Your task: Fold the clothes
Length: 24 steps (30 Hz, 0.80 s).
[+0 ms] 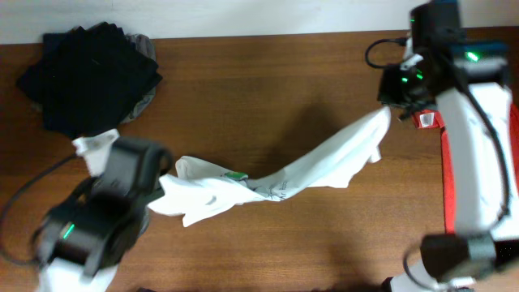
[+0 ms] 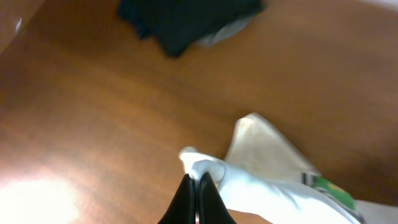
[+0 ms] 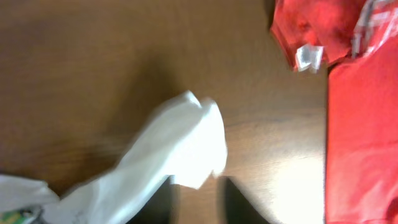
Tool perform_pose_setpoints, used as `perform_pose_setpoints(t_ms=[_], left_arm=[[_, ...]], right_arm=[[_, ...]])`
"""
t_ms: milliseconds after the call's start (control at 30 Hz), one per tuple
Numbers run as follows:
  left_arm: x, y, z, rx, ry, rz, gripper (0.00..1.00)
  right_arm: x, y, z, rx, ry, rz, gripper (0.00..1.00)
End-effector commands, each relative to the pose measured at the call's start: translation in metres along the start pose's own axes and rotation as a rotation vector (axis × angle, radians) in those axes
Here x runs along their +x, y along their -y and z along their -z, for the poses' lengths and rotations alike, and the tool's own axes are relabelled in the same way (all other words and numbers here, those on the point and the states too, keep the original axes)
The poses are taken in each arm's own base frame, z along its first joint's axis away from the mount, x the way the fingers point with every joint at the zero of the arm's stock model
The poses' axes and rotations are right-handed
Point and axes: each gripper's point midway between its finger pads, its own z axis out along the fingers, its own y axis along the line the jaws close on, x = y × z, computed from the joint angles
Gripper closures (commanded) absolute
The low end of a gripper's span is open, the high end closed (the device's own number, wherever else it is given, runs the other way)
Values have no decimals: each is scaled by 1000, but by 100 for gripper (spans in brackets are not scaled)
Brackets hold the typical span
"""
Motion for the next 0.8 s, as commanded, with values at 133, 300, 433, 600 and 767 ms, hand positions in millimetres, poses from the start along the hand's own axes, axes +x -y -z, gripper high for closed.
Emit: perform_pose_setpoints(t_ms=[133, 300, 433, 600, 767], left_arm=[[50, 3, -108, -226, -331, -6, 99], [66, 4, -134, -273, -439, -19, 100], [67, 5, -134, -267, -446, -18, 100], [67, 8, -132, -248, -447, -7, 100], [68, 9, -131, -239, -451, 1, 99]], right_arm=[[31, 8, -95, 125, -336, 27, 2], [42, 6, -93, 108, -390, 24, 2], [44, 6, -64, 87, -351, 20, 7], [60, 12, -12, 67, -291, 12, 12], [109, 6, 2, 11, -278, 23, 8]])
